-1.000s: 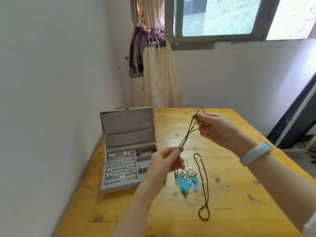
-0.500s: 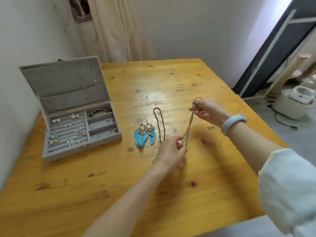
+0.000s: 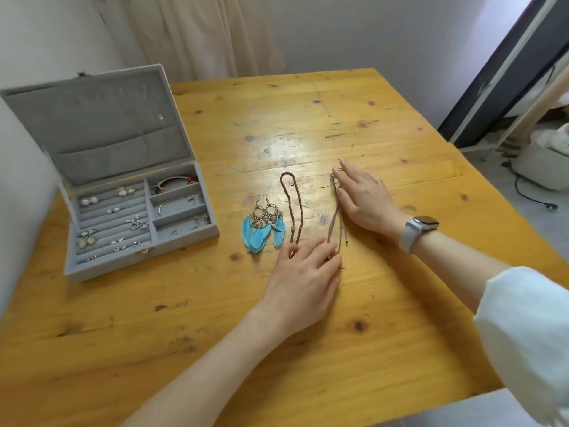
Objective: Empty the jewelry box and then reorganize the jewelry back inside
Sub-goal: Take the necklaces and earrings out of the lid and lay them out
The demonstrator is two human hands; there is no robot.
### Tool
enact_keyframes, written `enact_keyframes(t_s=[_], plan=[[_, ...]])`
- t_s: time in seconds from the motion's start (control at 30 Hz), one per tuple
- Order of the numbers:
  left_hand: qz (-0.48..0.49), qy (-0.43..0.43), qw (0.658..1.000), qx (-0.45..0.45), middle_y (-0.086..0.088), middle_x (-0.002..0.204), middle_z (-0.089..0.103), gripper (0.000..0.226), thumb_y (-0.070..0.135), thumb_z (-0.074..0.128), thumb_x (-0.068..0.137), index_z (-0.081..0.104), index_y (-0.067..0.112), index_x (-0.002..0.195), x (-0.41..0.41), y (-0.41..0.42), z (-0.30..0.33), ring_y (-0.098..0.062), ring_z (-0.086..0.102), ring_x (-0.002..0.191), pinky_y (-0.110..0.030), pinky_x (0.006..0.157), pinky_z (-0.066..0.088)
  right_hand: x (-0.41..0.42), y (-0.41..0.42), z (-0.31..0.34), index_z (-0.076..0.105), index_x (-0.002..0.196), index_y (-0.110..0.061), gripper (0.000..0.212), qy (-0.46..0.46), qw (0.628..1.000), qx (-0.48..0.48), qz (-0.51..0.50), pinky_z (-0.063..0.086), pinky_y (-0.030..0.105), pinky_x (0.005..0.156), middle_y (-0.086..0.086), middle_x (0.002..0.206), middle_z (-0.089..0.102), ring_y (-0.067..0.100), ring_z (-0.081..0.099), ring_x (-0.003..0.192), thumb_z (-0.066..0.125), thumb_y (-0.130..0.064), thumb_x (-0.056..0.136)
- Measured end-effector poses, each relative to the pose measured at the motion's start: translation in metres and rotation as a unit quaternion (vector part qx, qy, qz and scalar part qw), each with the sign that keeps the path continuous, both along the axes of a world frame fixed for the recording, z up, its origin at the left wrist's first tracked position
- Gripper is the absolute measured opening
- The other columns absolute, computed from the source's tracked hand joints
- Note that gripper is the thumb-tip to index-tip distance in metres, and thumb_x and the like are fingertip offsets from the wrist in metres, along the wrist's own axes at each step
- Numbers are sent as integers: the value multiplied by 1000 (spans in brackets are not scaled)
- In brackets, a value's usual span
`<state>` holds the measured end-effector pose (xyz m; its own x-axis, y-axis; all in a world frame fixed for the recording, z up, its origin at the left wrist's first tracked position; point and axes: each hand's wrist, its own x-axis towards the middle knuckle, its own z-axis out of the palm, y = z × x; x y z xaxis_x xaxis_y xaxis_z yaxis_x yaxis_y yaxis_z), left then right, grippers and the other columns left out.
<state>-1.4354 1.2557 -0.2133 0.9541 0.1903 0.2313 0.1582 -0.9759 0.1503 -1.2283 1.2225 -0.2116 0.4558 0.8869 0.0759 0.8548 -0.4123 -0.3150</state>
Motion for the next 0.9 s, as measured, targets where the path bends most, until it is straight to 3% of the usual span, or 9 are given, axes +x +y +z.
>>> enact_keyframes(t_s=[0.1,0.23,0.4,0.53,0.6,0.7,0.77,0.9], plan=[[-34,42,998,15,-2,133,53,46,36,34,88,58,14,121,-7,2,-8,-20,45,127,-52,101,34,-2,0,-10,5,146,-17,51,-29,992,-101,62,-8,41,115,0,155,-1,11,-3,142,17,-33,99],[-45,68,996,18,-5,143,41,54,39,29,91,45,9,133,-13,6,-10,-18,35,133,-62,106,18,1,18,-6,1,146,-16,52,-37,988,-127,84,-9,38,115,1,155,-5,10,-5,142,16,-33,99],[-32,61,997,40,-6,143,40,55,41,30,92,42,9,135,-16,5,-14,-19,34,134,-64,105,18,-5,32,-3,0,145,-15,52,-34,984,-135,114,-9,34,114,2,154,-7,11,-6,141,15,-33,99],[-38,20,999,-2,-6,142,43,51,38,32,92,45,11,133,-18,10,-10,-22,36,133,-62,106,19,-10,32,3,9,145,-16,49,20,991,-70,110,-7,31,114,2,155,2,9,-4,142,20,-29,99],[-34,-12,999,-33,-7,140,44,48,36,34,92,48,12,130,-19,18,-4,-23,36,133,-59,108,18,-14,33,10,27,142,-13,46,35,994,-8,103,-1,32,116,3,153,15,11,6,142,29,-26,98],[-16,-54,998,-23,-8,129,55,42,33,36,90,56,13,120,-20,42,13,-24,46,126,-54,107,24,-22,45,31,57,121,-10,32,62,990,80,96,31,40,108,6,132,54,19,41,129,44,-18,92],[10,-75,997,2,-7,120,61,39,31,38,88,60,13,114,-20,69,28,-24,54,117,-50,103,32,-32,60,50,63,111,-10,27,85,986,108,96,44,39,94,5,112,67,21,57,110,47,-14,89],[107,-130,985,33,-6,99,69,37,25,40,83,68,9,101,-30,135,66,-26,64,95,-40,85,46,-59,103,83,65,105,-7,26,137,971,167,100,49,28,84,5,96,71,16,64,90,47,-7,87]])
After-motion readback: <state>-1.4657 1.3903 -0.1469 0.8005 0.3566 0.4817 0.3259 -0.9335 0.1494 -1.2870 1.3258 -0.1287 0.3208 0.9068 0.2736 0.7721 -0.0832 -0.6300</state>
